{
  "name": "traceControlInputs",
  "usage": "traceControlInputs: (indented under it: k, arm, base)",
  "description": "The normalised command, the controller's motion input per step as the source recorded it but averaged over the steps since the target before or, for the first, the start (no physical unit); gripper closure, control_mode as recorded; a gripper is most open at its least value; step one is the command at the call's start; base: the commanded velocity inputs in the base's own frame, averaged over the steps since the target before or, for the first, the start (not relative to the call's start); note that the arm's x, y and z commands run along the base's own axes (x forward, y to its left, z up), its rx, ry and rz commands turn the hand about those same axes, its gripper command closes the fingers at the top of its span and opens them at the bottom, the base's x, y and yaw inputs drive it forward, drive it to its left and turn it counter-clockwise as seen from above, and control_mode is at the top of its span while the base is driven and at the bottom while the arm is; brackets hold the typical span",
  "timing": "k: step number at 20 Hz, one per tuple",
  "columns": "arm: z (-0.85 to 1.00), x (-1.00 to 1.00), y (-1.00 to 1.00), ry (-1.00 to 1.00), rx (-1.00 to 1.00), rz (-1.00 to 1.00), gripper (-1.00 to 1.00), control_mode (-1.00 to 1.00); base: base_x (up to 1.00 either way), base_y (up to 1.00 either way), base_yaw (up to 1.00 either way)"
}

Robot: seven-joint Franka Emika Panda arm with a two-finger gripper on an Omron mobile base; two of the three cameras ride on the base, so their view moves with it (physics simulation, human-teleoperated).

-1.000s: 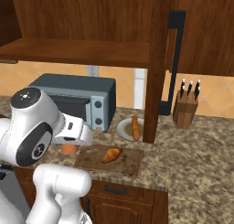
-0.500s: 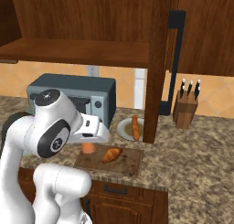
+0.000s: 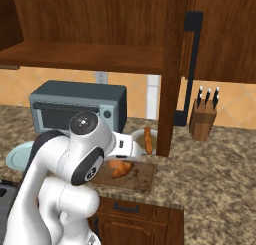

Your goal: From the different types of pastries on the counter, select a croissant and place it on the cutting board. Then retrieve a jar of jam from the cabinet and place it alongside the croissant on the cutting board.

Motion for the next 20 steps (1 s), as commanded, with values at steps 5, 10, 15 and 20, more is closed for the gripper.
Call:
traceControlInputs:
  k: [5,10,15,20]
  arm:
    - [-1.00,0.07,0.00,-0.25,-0.27,0.00,1.00,-1.00]
    - [-0.98,0.00,0.00,-0.27,-0.14,0.00,1.00,-1.00]
    - [-0.72,0.00,0.05,-0.26,-0.01,0.02,1.00,-1.00]
    - [-0.80,0.00,0.35,-0.17,-0.10,0.01,1.00,-1.00]
  base:
    - [0.00,0.00,0.00]
    - [0.00,0.00,0.00]
    - [0.00,0.00,0.00]
    - [0.00,0.00,0.00]
